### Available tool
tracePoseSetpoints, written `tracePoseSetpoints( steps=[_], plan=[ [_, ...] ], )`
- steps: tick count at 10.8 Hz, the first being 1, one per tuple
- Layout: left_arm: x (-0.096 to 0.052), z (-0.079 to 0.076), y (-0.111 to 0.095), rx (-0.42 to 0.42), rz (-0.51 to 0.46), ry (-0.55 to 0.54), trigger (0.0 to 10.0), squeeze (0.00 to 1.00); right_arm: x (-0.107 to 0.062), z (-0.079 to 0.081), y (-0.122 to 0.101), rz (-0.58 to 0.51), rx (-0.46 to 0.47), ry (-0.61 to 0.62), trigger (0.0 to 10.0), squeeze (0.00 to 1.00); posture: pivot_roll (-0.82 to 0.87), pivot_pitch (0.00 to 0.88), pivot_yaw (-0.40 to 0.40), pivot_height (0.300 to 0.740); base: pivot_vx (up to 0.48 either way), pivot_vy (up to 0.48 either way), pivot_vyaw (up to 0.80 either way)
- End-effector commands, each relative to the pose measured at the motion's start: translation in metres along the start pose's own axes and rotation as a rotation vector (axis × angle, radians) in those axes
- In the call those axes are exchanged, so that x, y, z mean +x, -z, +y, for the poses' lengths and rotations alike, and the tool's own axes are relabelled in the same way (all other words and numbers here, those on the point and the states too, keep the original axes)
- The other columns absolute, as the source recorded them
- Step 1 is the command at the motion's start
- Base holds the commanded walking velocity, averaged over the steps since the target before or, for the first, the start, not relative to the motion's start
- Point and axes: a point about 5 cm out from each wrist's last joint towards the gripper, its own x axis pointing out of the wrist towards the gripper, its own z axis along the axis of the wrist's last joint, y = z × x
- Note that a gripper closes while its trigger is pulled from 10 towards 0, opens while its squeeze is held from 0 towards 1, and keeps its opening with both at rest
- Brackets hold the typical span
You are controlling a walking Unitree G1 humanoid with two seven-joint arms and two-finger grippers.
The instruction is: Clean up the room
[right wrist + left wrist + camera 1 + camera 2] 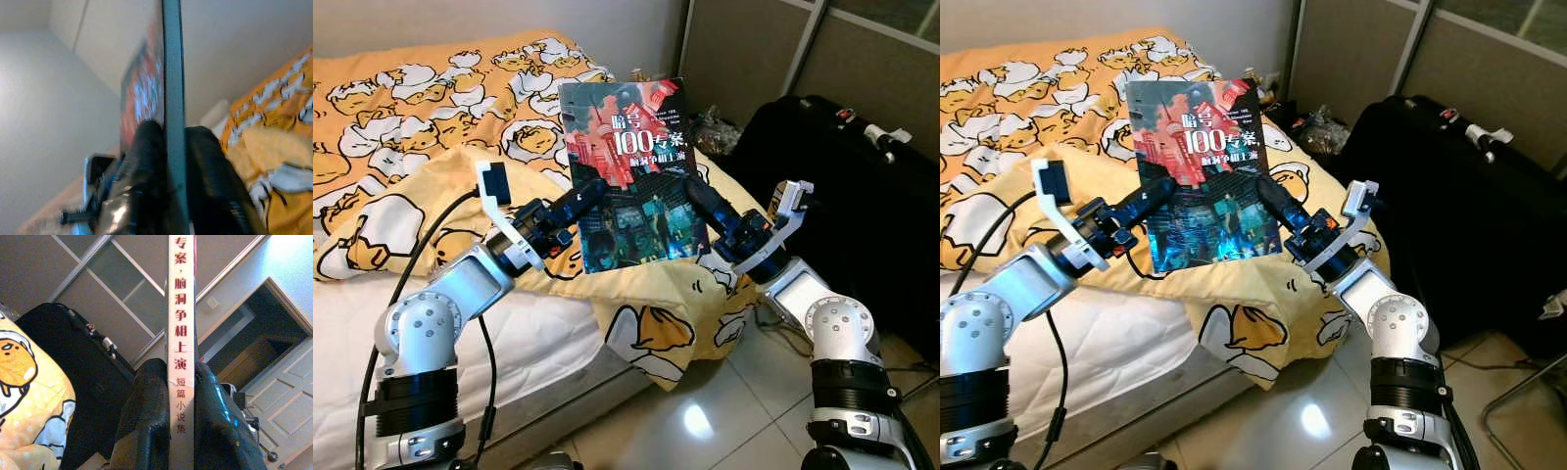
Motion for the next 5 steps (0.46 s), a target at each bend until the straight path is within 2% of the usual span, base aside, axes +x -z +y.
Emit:
tracePoseSetpoints(
  steps=[1, 3, 4, 5],
  plan=[
    [0.006, -0.013, -0.004, 0.039, -0.018, 0.079, 0.0, 0.00, 0.011, 0.003, 0.010, 0.077, 0.009, -0.035, 10.0, 1.00, 0.05, 0.000, -0.057, 0.740, 0.000, 0.000, 0.00],
    [0.005, -0.022, -0.009, 0.042, -0.035, 0.160, 0.0, 0.00, 0.012, 0.003, 0.016, 0.131, 0.003, -0.044, 10.0, 1.00, 0.06, 0.000, -0.065, 0.740, 0.000, 0.000, 0.00],
    [0.004, -0.024, -0.010, 0.043, -0.031, 0.176, 0.0, 0.00, 0.012, 0.000, 0.018, 0.163, -0.008, -0.037, 10.0, 0.60, 0.06, 0.000, -0.068, 0.740, 0.000, 0.000, 0.00],
    [0.003, -0.023, -0.009, 0.048, -0.025, 0.173, 0.0, 0.00, 0.012, 0.002, 0.018, 0.169, -0.013, -0.060, 10.0, 0.00, 0.06, 0.000, -0.068, 0.740, 0.000, 0.000, 0.00]
  ],
)
